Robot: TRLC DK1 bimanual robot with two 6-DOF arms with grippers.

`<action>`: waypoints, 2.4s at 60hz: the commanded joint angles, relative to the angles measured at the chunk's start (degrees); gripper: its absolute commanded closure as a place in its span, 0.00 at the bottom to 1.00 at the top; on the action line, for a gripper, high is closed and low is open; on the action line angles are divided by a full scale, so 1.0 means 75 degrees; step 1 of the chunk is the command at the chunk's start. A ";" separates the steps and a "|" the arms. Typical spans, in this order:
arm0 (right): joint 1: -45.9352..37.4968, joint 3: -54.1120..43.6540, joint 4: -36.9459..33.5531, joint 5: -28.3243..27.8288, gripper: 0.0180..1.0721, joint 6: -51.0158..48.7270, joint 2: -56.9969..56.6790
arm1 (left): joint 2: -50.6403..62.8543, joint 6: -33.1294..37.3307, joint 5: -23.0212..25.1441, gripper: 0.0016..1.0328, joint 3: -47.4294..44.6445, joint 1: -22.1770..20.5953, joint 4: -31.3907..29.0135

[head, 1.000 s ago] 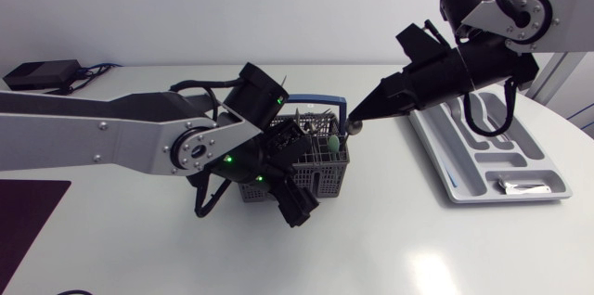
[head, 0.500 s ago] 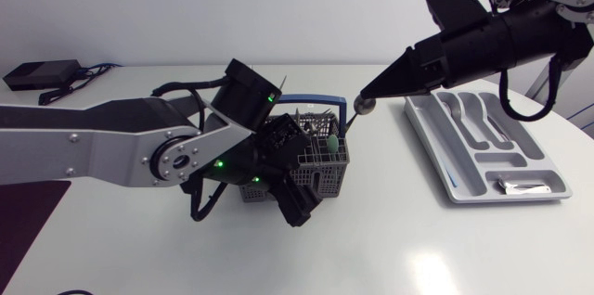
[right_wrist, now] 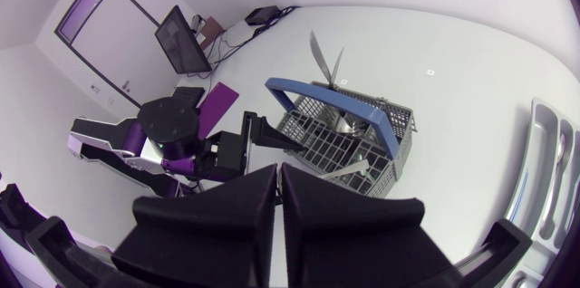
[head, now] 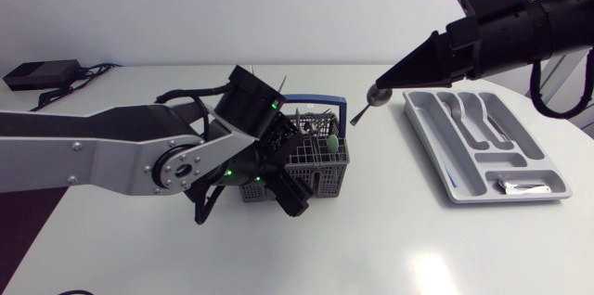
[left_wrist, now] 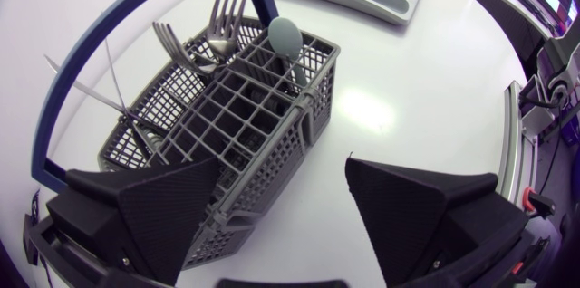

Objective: Sort the cutlery from the basket into the organizer compartments.

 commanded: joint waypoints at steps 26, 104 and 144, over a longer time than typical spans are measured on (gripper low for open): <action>-0.1697 0.0323 -0.2055 0.0075 0.94 -0.1735 -0.0574 | 0.0292 -0.0750 -0.0157 0.06 0.0119 -0.0019 0.0080; -0.6584 -0.2818 0.2855 0.3942 0.94 -0.3551 0.2074 | 0.0386 -0.0844 0.0160 0.06 0.0213 0.0098 -0.0166; -0.5412 -0.2982 0.2644 0.3262 0.61 -0.3024 0.0938 | 0.0339 -0.0832 0.0230 0.06 0.0190 0.0145 -0.0201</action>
